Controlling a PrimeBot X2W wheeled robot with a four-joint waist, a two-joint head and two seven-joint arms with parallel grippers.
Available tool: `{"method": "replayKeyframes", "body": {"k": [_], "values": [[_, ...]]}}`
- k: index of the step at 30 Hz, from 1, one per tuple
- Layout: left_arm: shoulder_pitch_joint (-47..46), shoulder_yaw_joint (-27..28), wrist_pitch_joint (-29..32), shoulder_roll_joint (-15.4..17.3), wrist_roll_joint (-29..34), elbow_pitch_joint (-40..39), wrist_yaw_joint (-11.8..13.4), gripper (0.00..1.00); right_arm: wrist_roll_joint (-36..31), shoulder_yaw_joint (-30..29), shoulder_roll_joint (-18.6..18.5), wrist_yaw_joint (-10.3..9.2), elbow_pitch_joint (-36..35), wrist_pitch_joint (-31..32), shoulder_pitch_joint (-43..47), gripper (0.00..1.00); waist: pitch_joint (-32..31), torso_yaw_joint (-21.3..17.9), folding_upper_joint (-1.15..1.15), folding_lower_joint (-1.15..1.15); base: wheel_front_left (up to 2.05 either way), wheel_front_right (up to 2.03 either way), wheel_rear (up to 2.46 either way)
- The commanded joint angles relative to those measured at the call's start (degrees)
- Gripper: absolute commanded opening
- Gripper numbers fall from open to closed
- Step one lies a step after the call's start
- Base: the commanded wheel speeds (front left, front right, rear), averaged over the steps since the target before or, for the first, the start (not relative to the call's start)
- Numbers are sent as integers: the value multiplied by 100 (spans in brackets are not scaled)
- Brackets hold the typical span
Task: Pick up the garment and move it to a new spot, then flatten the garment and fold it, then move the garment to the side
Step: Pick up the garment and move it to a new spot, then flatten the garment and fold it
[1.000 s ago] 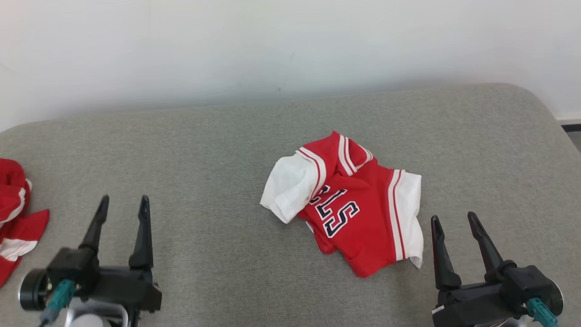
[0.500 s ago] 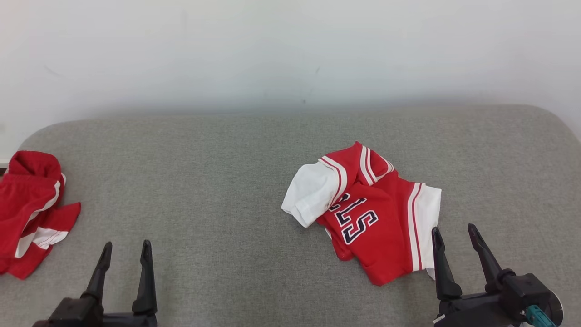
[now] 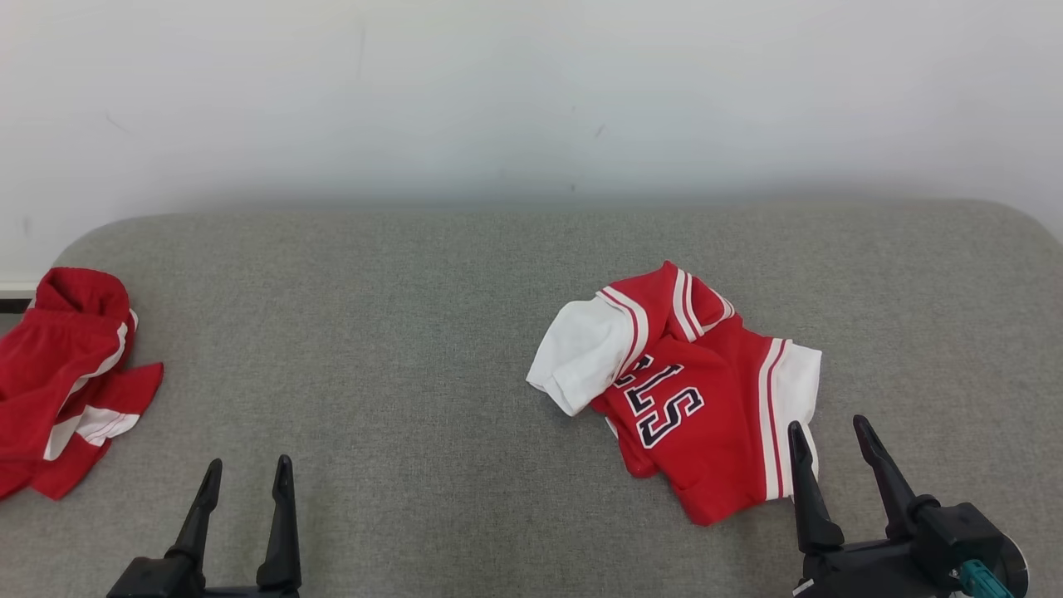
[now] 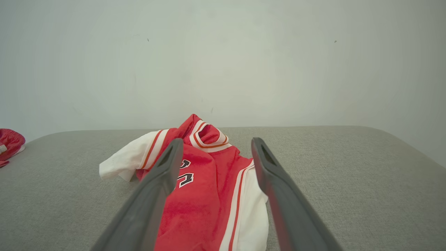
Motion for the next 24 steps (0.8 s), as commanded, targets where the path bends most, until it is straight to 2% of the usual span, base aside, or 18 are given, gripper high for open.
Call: {"method": "replayKeyframes", "body": {"k": [1, 24], "values": [[61, 34, -19, -34, 56, 14, -36, 100, 37, -2, -7, -13, 0, -2, 55, 100, 25, 8, 0, 0, 0, 0, 0], [-18, 185, -19, -142, 259, 124, -137, 100, 26, 10, -7, -13, 20, -2, 45, 100, 57, 33, 0, 0, 0, 0, 0]]}}
